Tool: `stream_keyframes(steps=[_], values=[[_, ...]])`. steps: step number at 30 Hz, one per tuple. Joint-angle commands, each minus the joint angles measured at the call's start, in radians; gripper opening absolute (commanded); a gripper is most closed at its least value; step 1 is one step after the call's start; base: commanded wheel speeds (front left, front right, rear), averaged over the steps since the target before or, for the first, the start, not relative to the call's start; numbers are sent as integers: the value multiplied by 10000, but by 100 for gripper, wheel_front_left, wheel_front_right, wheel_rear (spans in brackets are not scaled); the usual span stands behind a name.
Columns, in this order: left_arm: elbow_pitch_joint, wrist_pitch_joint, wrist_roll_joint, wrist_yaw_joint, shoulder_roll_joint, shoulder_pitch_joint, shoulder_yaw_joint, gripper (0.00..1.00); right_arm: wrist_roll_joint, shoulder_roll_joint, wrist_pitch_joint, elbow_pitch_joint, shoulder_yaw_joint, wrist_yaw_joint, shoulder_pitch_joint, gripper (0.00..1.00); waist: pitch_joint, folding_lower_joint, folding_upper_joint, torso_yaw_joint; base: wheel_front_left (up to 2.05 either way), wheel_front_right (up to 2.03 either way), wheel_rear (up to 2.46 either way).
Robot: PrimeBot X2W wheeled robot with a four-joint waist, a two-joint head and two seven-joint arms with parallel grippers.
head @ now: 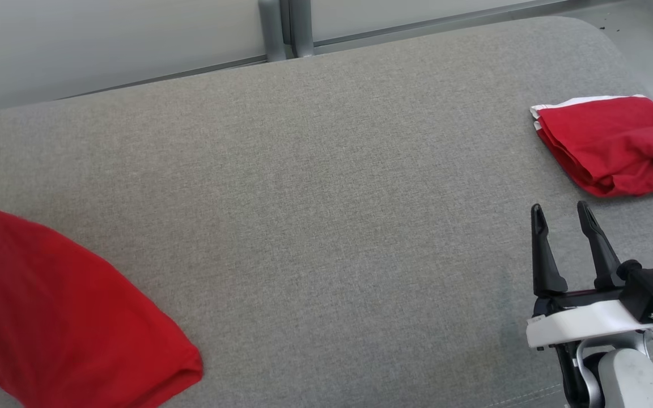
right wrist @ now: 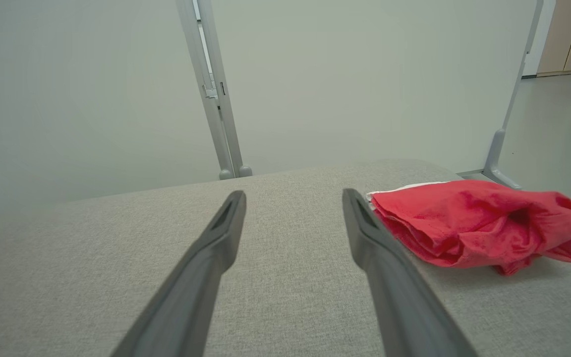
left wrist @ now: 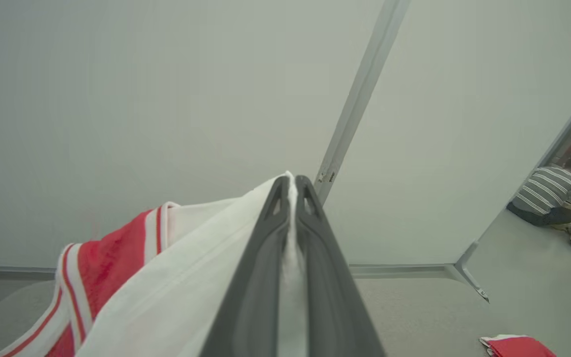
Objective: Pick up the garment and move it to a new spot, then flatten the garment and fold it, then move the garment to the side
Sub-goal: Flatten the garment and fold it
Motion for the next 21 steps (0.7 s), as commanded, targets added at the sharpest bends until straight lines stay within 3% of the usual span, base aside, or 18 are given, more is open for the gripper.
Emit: stream_keyframes(steps=[1, 4, 7, 13, 21], values=[[49, 101, 189, 63, -290, -529, -617, 0, 76, -22, -33, 11, 69, -7, -120, 100, 78, 0, 77, -59, 0, 0, 0], [691, 408, 717, 266, -1401, -2070, -2688, 0, 263, -26, -31, 4, 288, -9, -414, 100, 363, 0, 77, -295, 0, 0, 0], [1766, 540, 1269, 355, -3005, -3289, -4429, 0, 494, -30, -31, -39, 495, -11, -662, 100, 728, 0, 77, -728, 0, 0, 0], [4393, 520, 2209, -151, -5796, -4653, -7108, 0, 594, -21, -31, 30, 505, -9, -792, 100, 1334, 0, 77, -1643, 0, 0, 0], [7481, -150, 2779, -675, -7754, -5688, -8079, 0, 882, -12, -31, 101, 765, -9, -800, 100, 1694, 0, 77, -3175, 0, 0, 0]])
